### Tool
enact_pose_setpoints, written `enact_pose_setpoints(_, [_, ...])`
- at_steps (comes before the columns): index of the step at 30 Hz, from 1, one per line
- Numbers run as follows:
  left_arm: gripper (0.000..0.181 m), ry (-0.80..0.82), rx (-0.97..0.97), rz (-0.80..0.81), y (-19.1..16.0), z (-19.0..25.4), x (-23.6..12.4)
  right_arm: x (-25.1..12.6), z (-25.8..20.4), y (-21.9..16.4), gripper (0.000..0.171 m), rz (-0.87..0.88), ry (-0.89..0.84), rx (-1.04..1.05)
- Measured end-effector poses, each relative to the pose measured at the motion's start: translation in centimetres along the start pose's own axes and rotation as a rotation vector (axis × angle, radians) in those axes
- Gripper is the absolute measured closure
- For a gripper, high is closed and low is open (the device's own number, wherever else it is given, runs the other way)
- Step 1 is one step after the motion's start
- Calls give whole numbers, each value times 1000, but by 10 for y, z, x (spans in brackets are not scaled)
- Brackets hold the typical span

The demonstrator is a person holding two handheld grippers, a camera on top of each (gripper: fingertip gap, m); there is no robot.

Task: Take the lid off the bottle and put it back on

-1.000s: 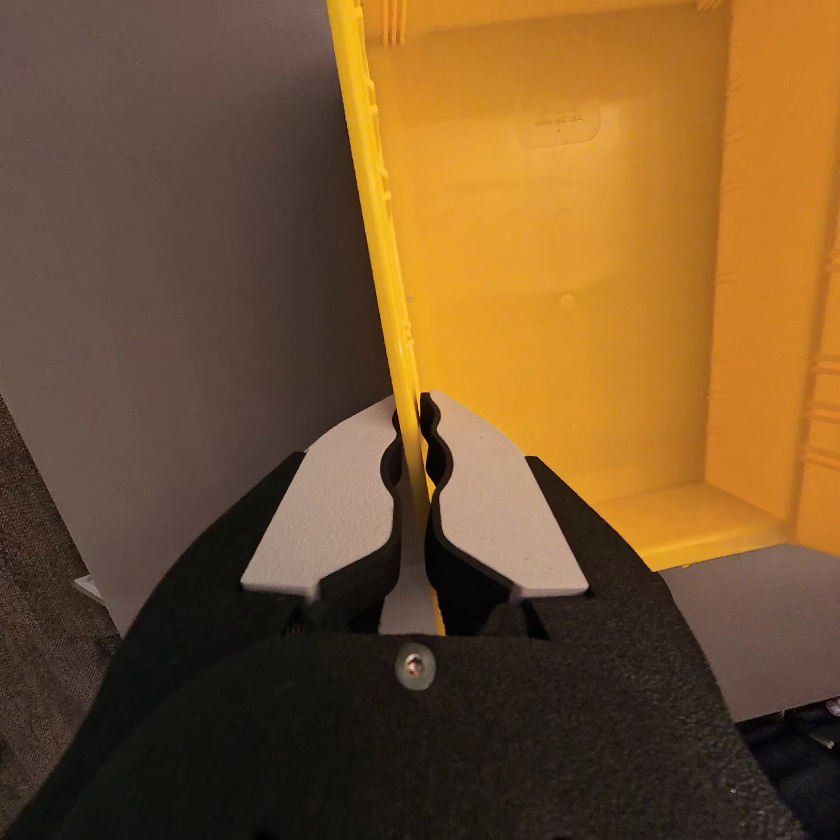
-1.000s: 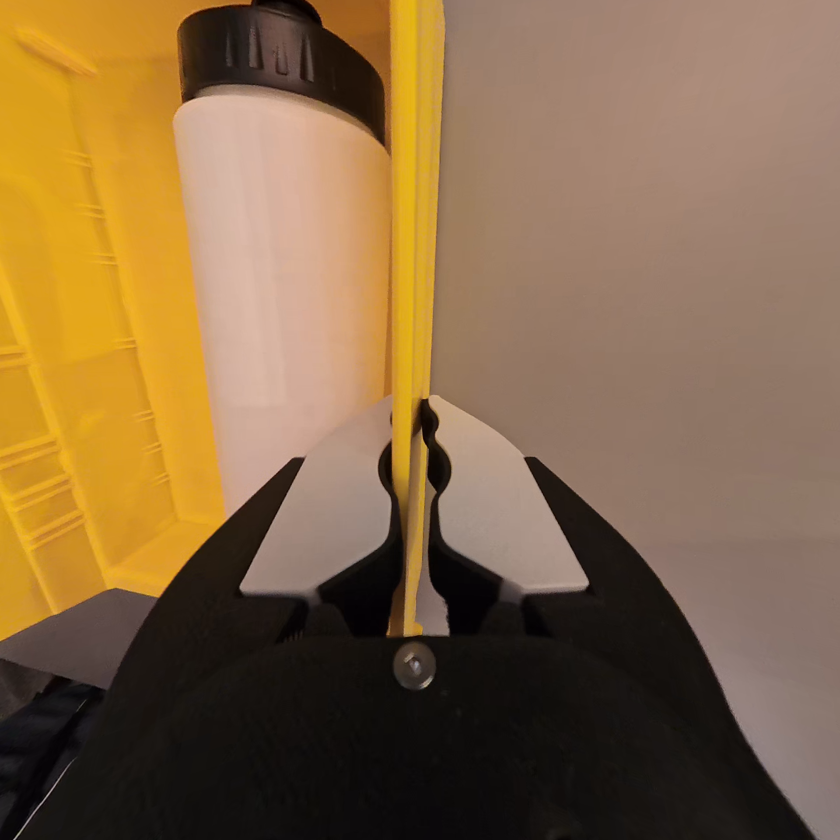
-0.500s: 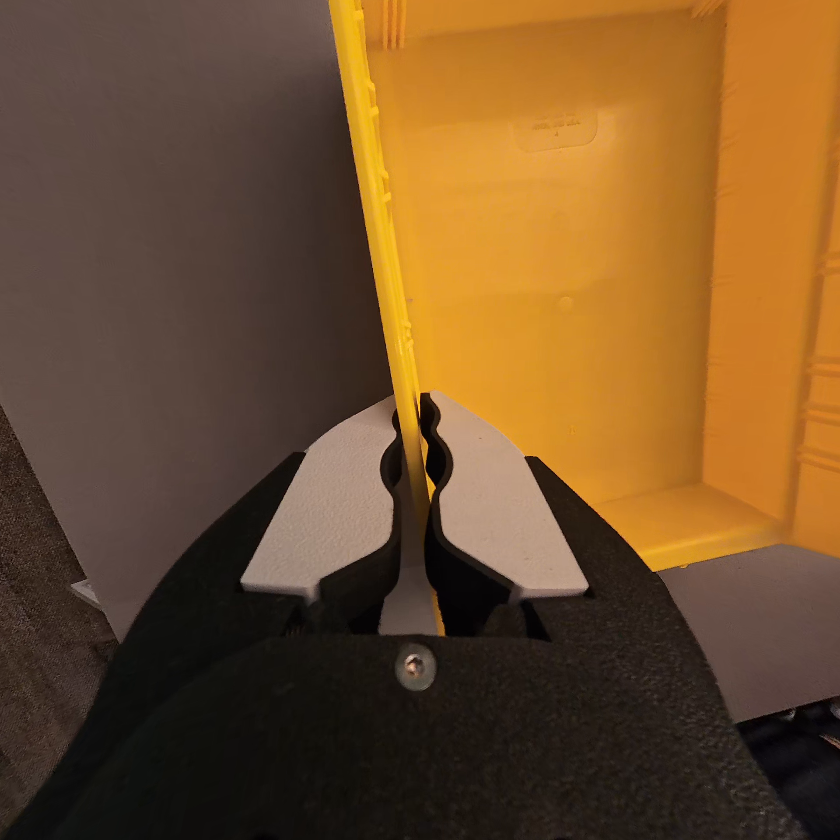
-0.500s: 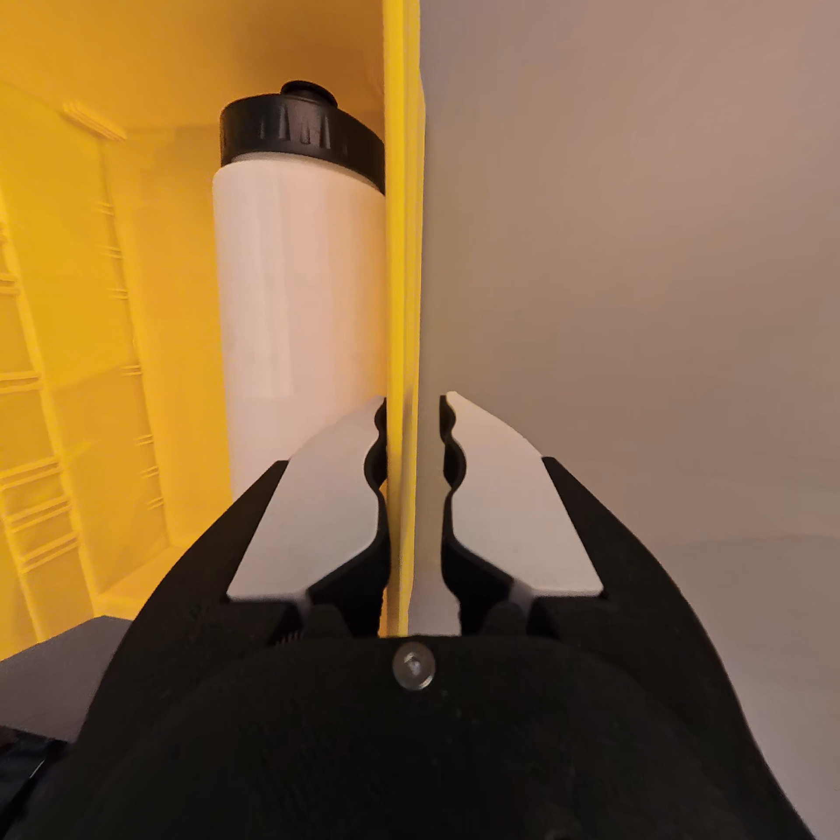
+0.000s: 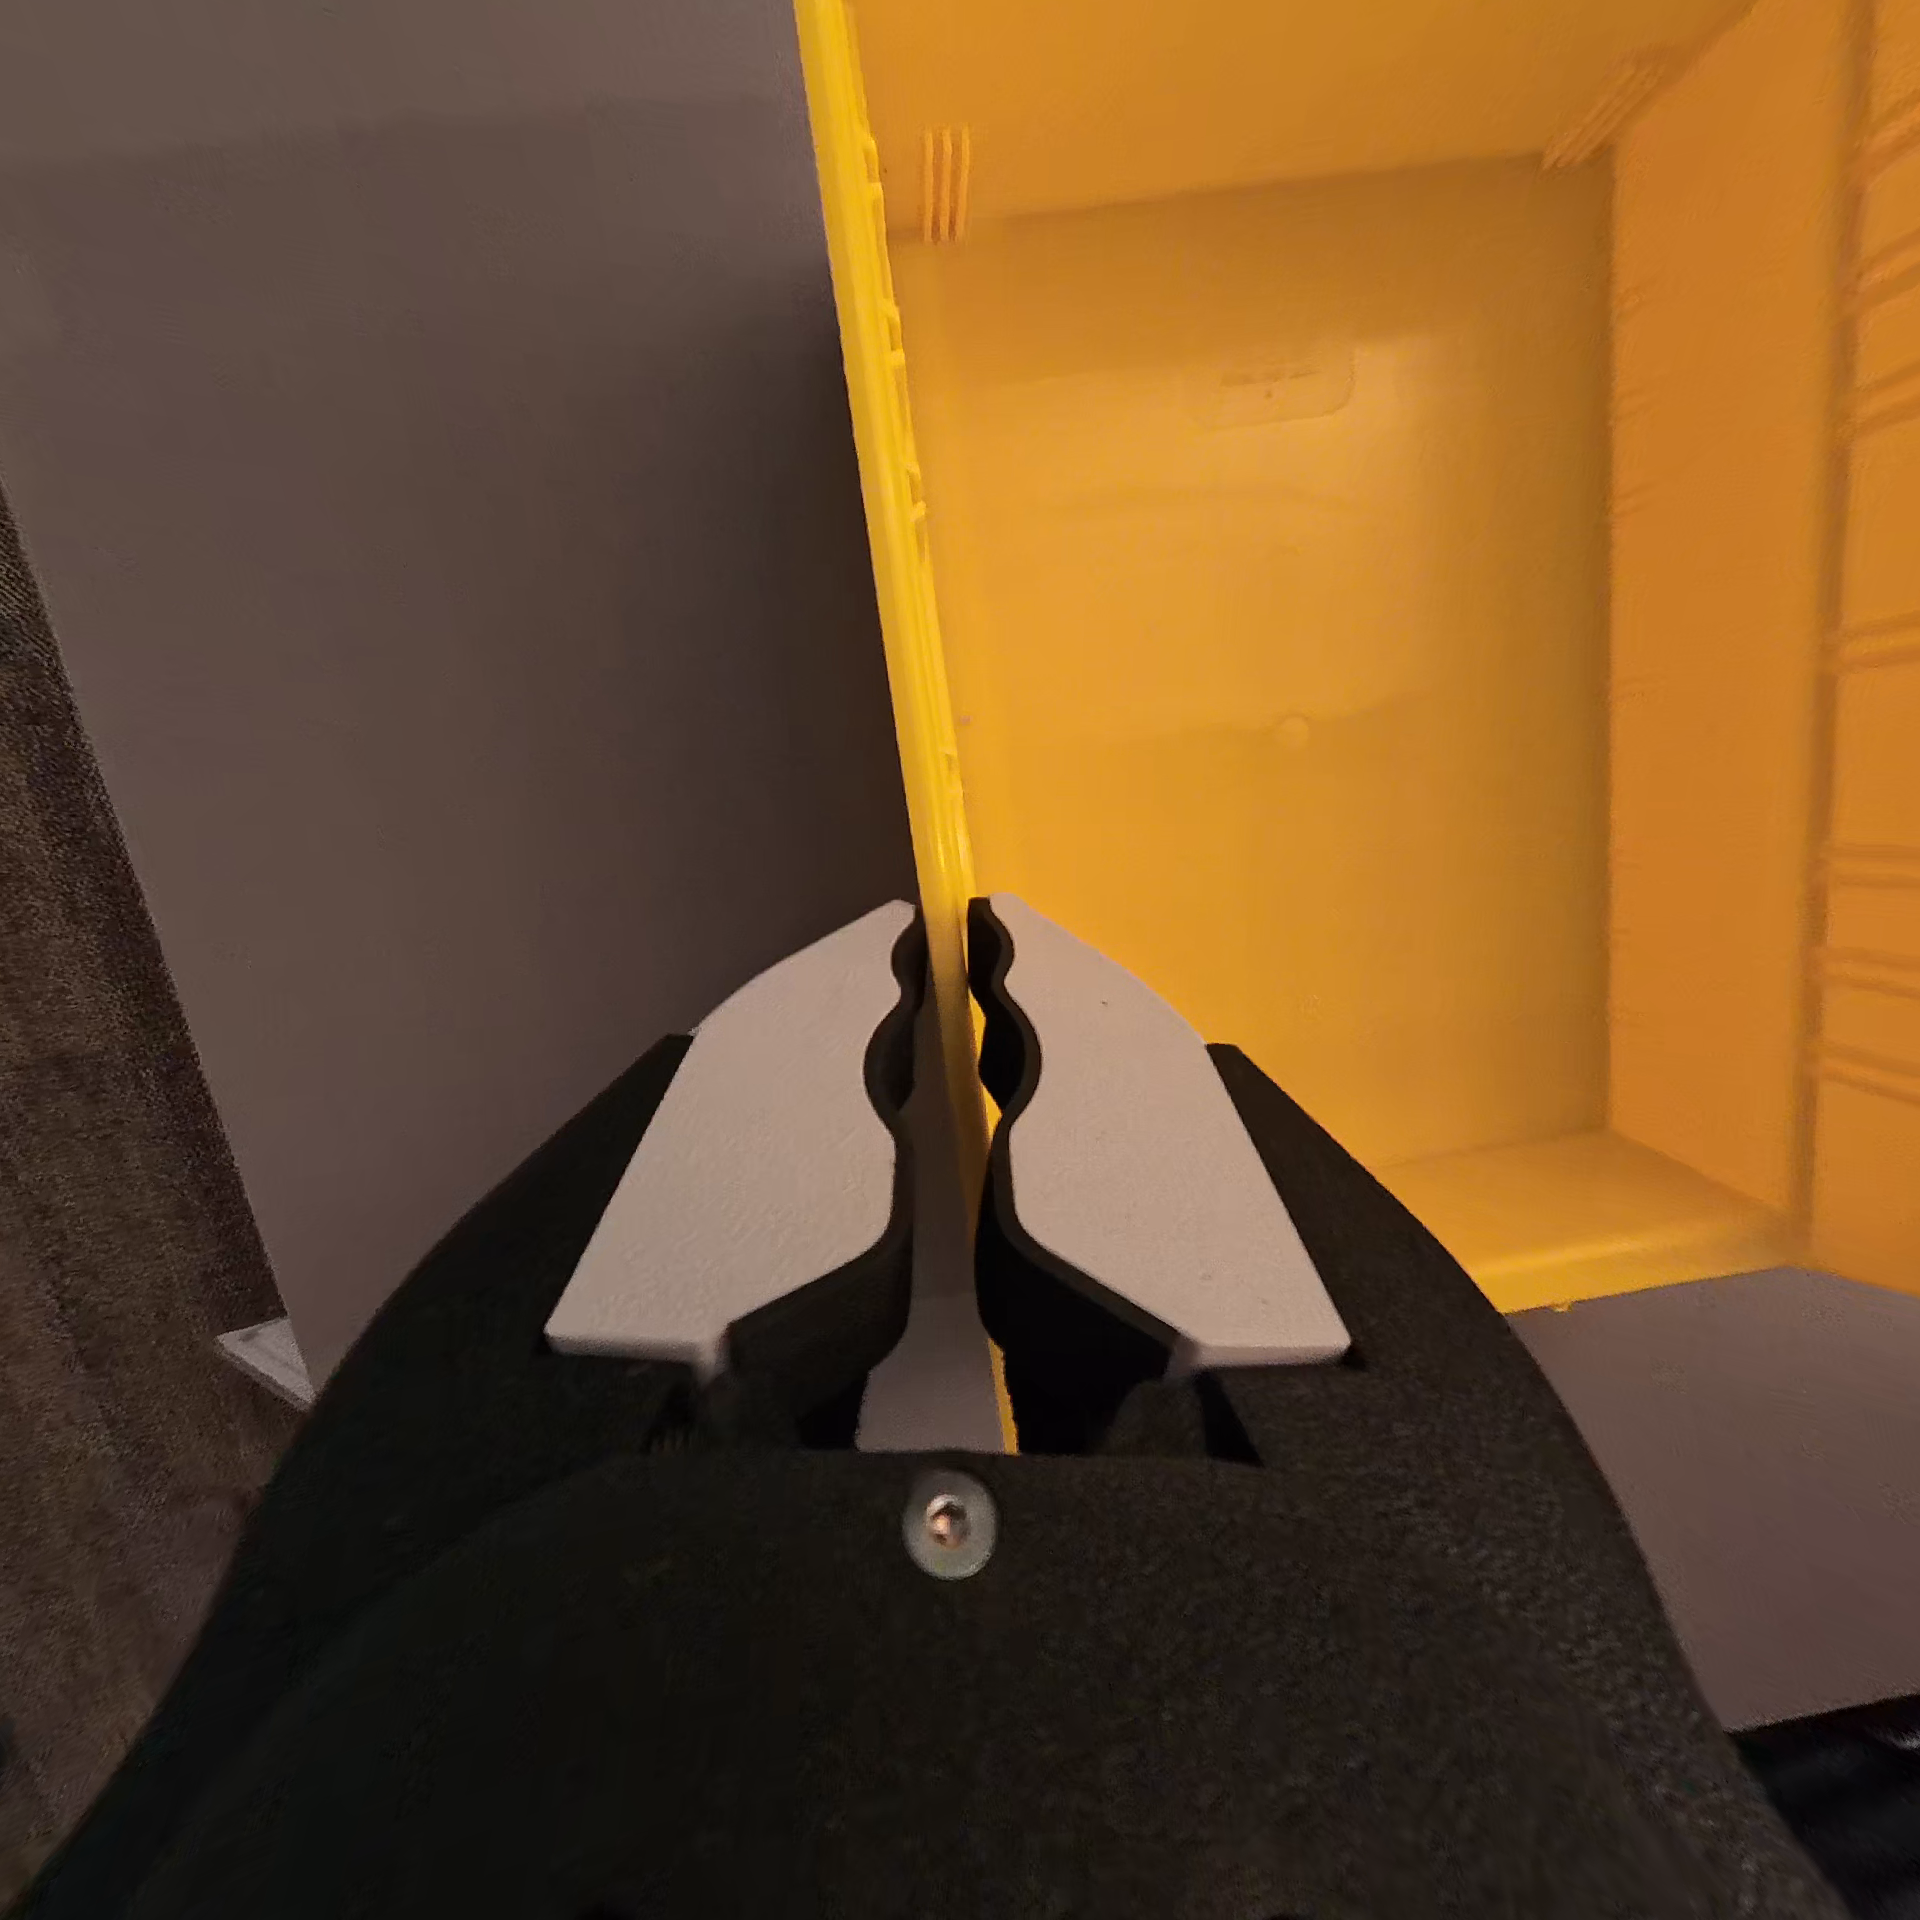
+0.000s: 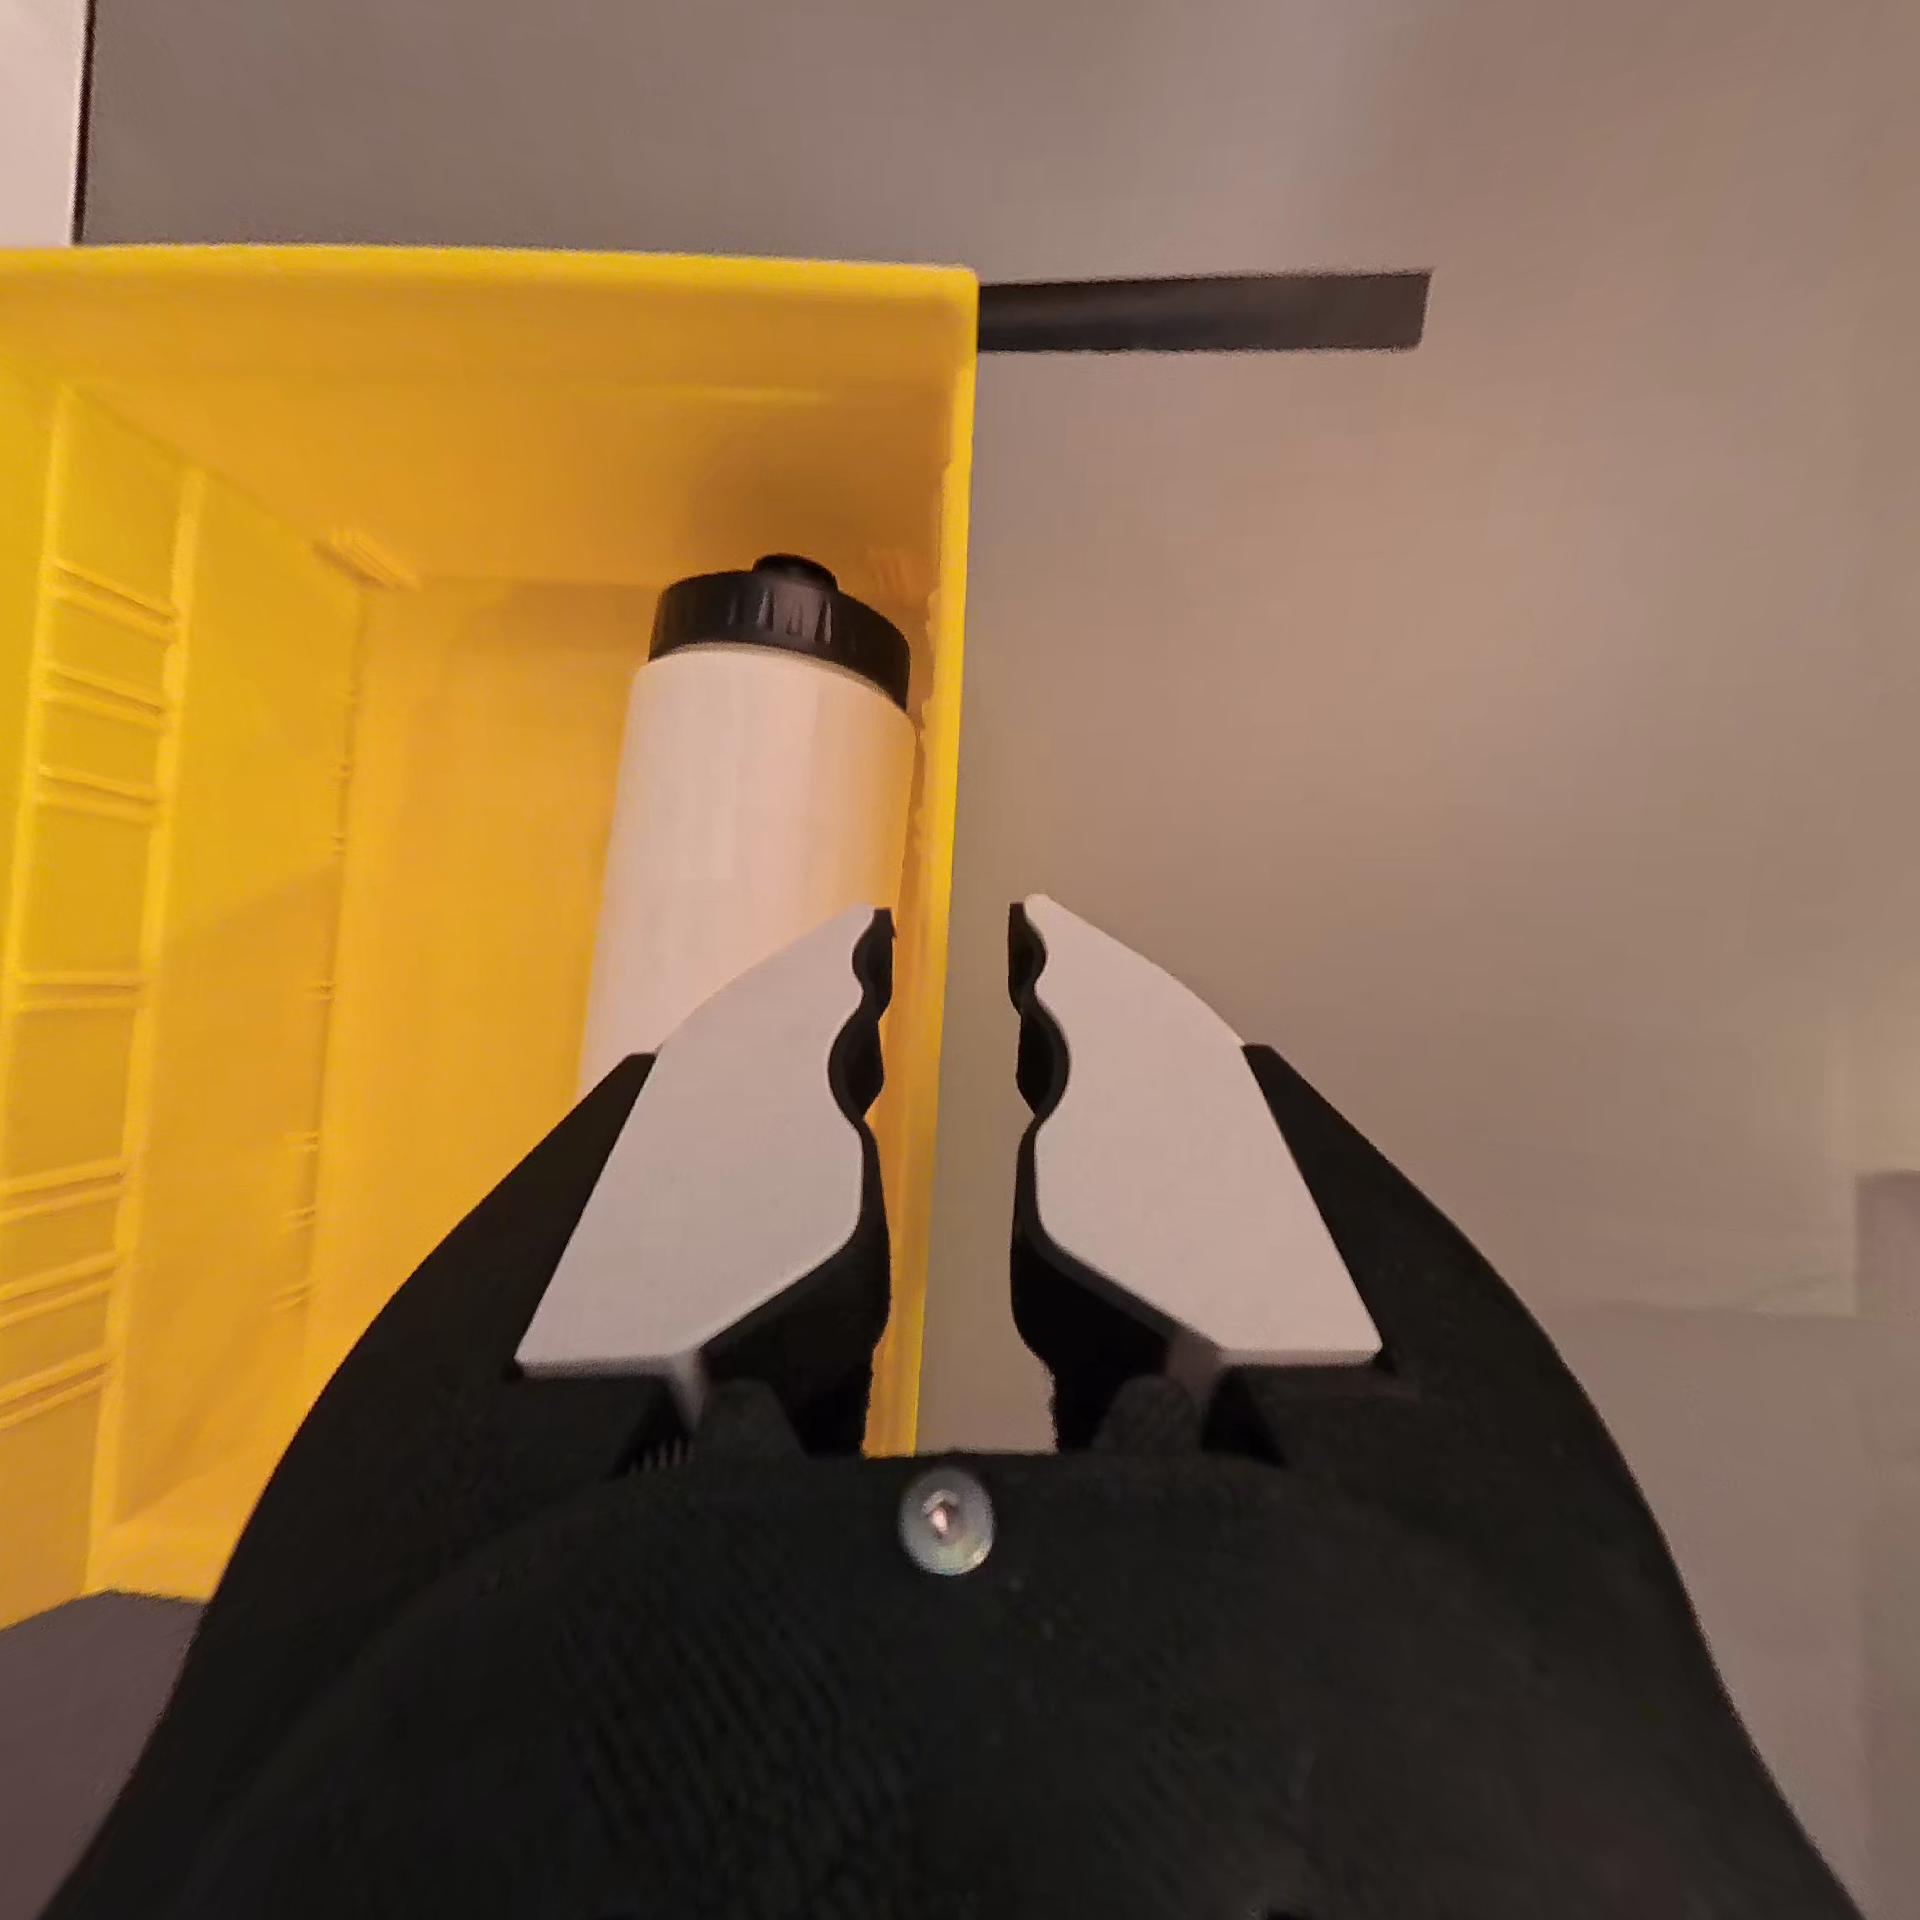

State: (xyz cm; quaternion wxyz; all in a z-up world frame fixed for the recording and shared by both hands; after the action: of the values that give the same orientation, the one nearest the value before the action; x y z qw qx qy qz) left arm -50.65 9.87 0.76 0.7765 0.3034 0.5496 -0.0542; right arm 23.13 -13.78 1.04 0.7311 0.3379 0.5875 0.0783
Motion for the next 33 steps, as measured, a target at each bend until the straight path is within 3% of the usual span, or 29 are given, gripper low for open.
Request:
enact_pose_setpoints(22, [173, 11, 176, 359, 19, 44, -50, -28, -26, 17, 149, 189, -45, -105])
enact_pose_setpoints(33, [167, -165, 323, 522, 28, 82, -60, -25, -33, 16, 148, 177, -4, -150])
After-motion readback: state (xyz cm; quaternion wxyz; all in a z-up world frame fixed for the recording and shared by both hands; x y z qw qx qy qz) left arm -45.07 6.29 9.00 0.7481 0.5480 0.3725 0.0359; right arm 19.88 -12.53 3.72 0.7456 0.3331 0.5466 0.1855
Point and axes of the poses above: each gripper's, where its closed fingertips meet, x out along the fingers, y out of its top, z = x × y across the jaws, the point moved 9 cm from there along -x, back along the fingers, and after that the axes turned 10 degrees about -y, right-handed, at the moved point
